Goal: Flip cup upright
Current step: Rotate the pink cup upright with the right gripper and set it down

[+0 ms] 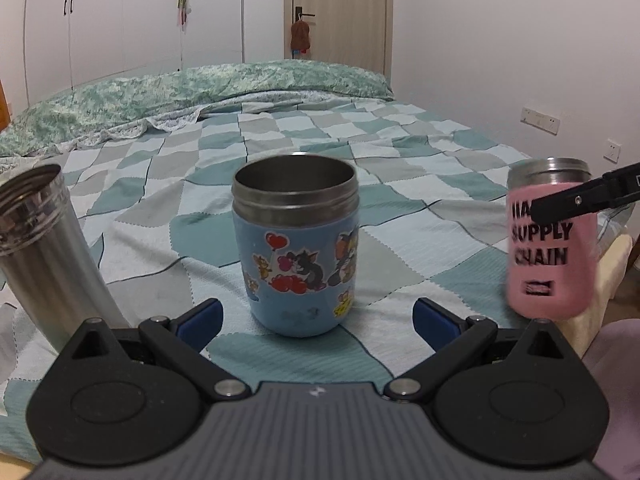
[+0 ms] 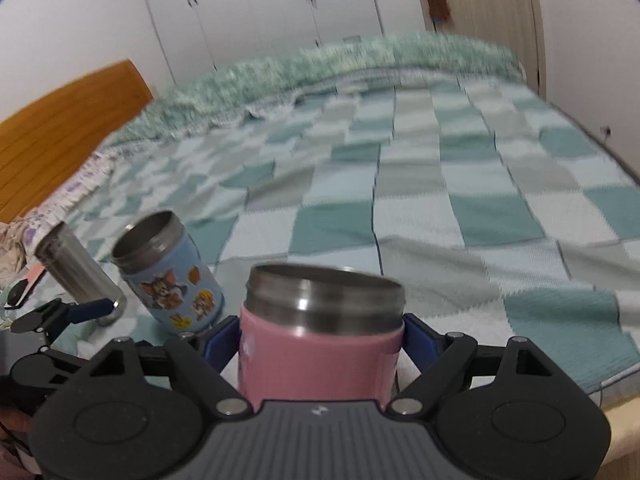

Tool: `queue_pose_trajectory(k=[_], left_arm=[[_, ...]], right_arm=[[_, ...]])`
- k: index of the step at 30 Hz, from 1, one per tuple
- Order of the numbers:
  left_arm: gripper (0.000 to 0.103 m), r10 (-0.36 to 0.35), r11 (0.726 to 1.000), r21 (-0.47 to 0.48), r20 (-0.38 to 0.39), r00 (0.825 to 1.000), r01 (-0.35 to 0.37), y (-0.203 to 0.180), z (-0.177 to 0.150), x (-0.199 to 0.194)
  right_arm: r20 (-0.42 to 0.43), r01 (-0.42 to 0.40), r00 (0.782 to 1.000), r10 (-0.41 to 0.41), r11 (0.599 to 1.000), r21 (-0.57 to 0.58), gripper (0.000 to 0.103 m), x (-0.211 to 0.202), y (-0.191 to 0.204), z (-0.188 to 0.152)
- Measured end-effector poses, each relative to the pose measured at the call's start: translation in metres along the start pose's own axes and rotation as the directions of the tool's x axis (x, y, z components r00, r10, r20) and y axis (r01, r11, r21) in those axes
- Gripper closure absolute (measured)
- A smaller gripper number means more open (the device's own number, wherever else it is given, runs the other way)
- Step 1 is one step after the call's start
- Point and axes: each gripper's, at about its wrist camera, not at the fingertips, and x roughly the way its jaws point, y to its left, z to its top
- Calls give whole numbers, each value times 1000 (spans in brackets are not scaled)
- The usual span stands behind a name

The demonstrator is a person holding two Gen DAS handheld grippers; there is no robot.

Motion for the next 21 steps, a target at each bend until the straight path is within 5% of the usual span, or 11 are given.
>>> queue_pose_trajectory(k=[5, 11, 21], left_arm=[[0, -2, 1000, -13, 28, 1000, 2, -4, 3, -10], [0, 13, 1000, -25, 50, 999, -11, -10, 5, -16], [0, 36, 998, -51, 62, 997, -32, -11, 1, -18]], right_arm=[[156, 31, 988, -12, 993, -118, 19, -20, 16, -2], [341, 140, 939, -45, 956, -259, 19, -21, 38, -2], [362, 182, 929, -75, 945, -271, 19, 32, 33, -24]])
